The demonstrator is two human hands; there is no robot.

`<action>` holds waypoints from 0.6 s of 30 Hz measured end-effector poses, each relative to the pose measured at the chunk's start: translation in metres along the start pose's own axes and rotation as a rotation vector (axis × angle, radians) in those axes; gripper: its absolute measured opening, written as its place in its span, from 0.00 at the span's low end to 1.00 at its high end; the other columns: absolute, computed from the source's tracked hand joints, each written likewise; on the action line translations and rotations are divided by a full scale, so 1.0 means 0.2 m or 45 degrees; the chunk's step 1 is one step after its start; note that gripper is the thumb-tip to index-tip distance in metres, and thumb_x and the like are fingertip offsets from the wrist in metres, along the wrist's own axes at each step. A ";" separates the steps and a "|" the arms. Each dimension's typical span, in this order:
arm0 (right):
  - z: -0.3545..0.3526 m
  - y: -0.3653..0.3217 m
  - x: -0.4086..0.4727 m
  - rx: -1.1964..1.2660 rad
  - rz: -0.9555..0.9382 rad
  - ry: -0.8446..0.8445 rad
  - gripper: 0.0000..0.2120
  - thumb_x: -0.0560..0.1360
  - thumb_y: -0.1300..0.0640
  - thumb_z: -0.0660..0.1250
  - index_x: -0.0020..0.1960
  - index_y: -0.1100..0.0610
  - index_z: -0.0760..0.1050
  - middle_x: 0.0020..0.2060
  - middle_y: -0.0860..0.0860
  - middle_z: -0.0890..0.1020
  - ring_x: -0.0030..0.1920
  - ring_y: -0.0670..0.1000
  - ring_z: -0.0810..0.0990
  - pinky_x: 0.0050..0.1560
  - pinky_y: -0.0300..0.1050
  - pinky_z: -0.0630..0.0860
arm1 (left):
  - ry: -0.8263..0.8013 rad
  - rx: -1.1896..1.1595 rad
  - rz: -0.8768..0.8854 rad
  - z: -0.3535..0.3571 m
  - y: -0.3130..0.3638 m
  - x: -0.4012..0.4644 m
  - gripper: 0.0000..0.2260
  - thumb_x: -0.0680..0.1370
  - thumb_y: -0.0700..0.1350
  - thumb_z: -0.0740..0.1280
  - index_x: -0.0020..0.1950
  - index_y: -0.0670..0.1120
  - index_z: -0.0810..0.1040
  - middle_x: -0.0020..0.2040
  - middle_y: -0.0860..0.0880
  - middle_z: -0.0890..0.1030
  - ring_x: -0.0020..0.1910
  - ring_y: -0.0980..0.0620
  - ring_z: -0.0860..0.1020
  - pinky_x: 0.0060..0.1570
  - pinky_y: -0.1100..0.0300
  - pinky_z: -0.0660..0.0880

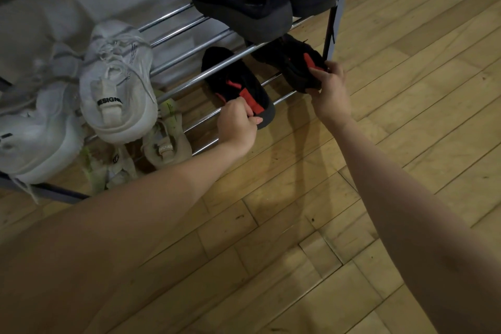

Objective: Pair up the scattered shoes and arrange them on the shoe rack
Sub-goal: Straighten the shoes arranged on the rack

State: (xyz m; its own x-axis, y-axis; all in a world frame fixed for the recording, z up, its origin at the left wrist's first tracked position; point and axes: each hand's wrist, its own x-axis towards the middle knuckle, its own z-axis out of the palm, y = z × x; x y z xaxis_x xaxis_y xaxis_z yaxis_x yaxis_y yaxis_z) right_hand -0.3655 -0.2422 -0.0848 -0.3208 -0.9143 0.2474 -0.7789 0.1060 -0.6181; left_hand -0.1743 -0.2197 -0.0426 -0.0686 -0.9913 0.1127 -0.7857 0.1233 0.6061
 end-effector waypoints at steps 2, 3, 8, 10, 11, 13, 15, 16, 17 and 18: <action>0.00 0.00 0.00 -0.021 0.001 0.005 0.25 0.76 0.65 0.67 0.72 0.55 0.70 0.70 0.56 0.66 0.73 0.58 0.63 0.69 0.51 0.68 | -0.024 0.017 0.034 0.00 0.00 0.03 0.07 0.73 0.40 0.72 0.43 0.38 0.76 0.41 0.49 0.75 0.41 0.52 0.73 0.38 0.61 0.72; 0.00 0.00 0.01 -0.025 0.000 0.006 0.25 0.76 0.65 0.67 0.71 0.55 0.70 0.70 0.56 0.66 0.72 0.58 0.63 0.69 0.51 0.68 | -0.036 0.021 0.047 0.00 0.01 0.05 0.08 0.73 0.41 0.73 0.44 0.38 0.77 0.42 0.49 0.75 0.41 0.52 0.73 0.40 0.60 0.72; 0.00 0.01 0.03 0.006 0.002 0.005 0.23 0.76 0.64 0.67 0.71 0.55 0.71 0.69 0.57 0.67 0.72 0.58 0.64 0.68 0.51 0.70 | -0.045 -0.030 0.050 0.07 0.10 0.12 0.08 0.73 0.43 0.73 0.45 0.39 0.78 0.45 0.49 0.78 0.43 0.54 0.73 0.41 0.62 0.69; 0.01 0.01 0.04 0.031 0.010 0.012 0.23 0.76 0.64 0.68 0.70 0.55 0.72 0.69 0.57 0.67 0.72 0.58 0.64 0.66 0.52 0.72 | -0.035 -0.005 0.039 0.11 0.14 0.14 0.07 0.74 0.43 0.72 0.46 0.40 0.79 0.47 0.48 0.79 0.43 0.54 0.72 0.41 0.62 0.68; 0.02 0.01 0.04 0.047 0.016 0.022 0.23 0.76 0.64 0.68 0.70 0.55 0.72 0.69 0.56 0.68 0.72 0.58 0.64 0.66 0.52 0.72 | -0.029 0.007 0.036 0.13 0.15 0.15 0.07 0.74 0.43 0.72 0.46 0.40 0.79 0.49 0.47 0.79 0.44 0.54 0.72 0.41 0.62 0.68; 0.03 0.01 0.04 0.065 0.023 0.045 0.23 0.76 0.65 0.67 0.70 0.56 0.72 0.69 0.56 0.68 0.71 0.57 0.65 0.66 0.51 0.72 | -0.021 0.011 0.026 0.15 0.16 0.17 0.06 0.75 0.43 0.71 0.47 0.41 0.78 0.52 0.47 0.78 0.45 0.54 0.72 0.42 0.63 0.67; 0.04 0.01 0.03 0.049 0.026 0.058 0.23 0.76 0.65 0.66 0.71 0.56 0.71 0.70 0.56 0.67 0.72 0.57 0.65 0.67 0.51 0.72 | -0.046 -0.007 0.010 0.16 0.16 0.16 0.07 0.75 0.41 0.70 0.51 0.41 0.77 0.57 0.46 0.76 0.48 0.53 0.73 0.44 0.64 0.67; 0.05 0.00 0.03 0.038 0.026 0.053 0.24 0.76 0.65 0.66 0.71 0.56 0.70 0.71 0.56 0.66 0.72 0.57 0.64 0.67 0.52 0.71 | -0.084 -0.020 0.005 0.17 0.15 0.15 0.09 0.75 0.40 0.70 0.53 0.41 0.76 0.60 0.46 0.75 0.51 0.52 0.73 0.45 0.65 0.67; 0.05 0.00 0.02 0.031 0.027 0.035 0.24 0.77 0.65 0.64 0.73 0.56 0.68 0.73 0.56 0.64 0.73 0.57 0.63 0.68 0.53 0.71 | -0.132 -0.035 0.012 0.18 0.14 0.15 0.11 0.74 0.39 0.70 0.55 0.41 0.74 0.63 0.46 0.72 0.54 0.51 0.73 0.48 0.65 0.66; 0.05 0.00 0.00 0.027 0.029 0.001 0.26 0.78 0.64 0.63 0.74 0.54 0.65 0.75 0.56 0.60 0.75 0.58 0.60 0.69 0.53 0.70 | -0.176 -0.049 0.025 0.18 0.13 0.14 0.13 0.74 0.38 0.70 0.56 0.42 0.73 0.67 0.45 0.69 0.60 0.49 0.72 0.51 0.65 0.67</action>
State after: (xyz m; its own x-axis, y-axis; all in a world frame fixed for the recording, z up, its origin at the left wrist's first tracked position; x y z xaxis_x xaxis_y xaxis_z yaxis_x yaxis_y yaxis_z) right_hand -0.3591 -0.2471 -0.0922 -0.3386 -0.9115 0.2335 -0.7599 0.1186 -0.6391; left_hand -0.2190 -0.2454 -0.0522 -0.1697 -0.9853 0.0171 -0.7596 0.1419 0.6347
